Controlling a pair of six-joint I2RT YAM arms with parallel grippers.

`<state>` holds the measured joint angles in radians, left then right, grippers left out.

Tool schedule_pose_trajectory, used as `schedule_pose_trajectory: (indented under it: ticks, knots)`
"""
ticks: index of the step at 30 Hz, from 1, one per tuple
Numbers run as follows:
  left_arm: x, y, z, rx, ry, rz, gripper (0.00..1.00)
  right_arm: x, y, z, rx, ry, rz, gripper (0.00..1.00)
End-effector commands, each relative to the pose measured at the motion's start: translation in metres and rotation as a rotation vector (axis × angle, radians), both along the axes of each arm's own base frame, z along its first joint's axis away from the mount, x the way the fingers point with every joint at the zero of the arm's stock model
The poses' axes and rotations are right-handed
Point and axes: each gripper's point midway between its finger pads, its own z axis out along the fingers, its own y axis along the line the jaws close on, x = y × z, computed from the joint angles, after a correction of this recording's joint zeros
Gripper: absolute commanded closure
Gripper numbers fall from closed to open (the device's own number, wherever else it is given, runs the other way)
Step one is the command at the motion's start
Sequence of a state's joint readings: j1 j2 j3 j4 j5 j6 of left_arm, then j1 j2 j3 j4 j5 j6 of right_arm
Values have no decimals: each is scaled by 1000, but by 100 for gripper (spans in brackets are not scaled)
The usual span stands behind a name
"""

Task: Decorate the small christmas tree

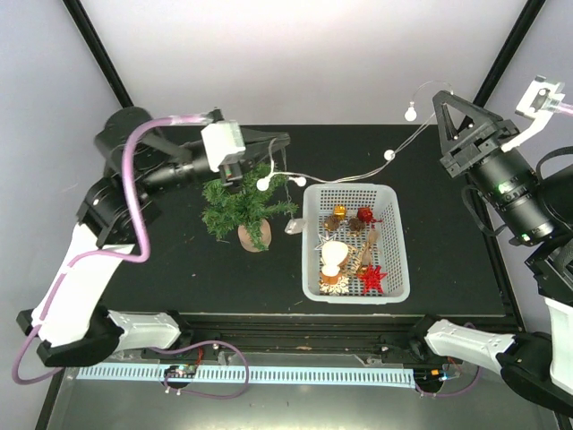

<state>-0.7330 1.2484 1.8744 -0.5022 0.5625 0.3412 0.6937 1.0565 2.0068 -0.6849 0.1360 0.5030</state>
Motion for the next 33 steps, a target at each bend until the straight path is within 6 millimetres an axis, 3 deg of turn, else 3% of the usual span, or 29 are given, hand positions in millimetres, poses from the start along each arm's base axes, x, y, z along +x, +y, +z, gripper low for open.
schedule_pose_trajectory:
  ticks: [1,7,16,20,24,33]
  knots:
    - [-21,29,21,-26,-33,42,98,2,2,0,-16,-3,1,99]
    - [-42,53,21,-13,-55,65,98,5,13,1,-26,-6,34,99]
    - [-46,104,11,26,-103,298,98,4,48,-1,-54,-17,195,99]
    - [-37,125,4,37,-117,428,99,4,63,0,-64,-37,260,99]
    - [-19,134,-10,66,-128,535,99,10,74,3,-67,-48,284,99]
    - [27,129,-36,120,-130,661,98,26,90,2,-84,-39,293,99]
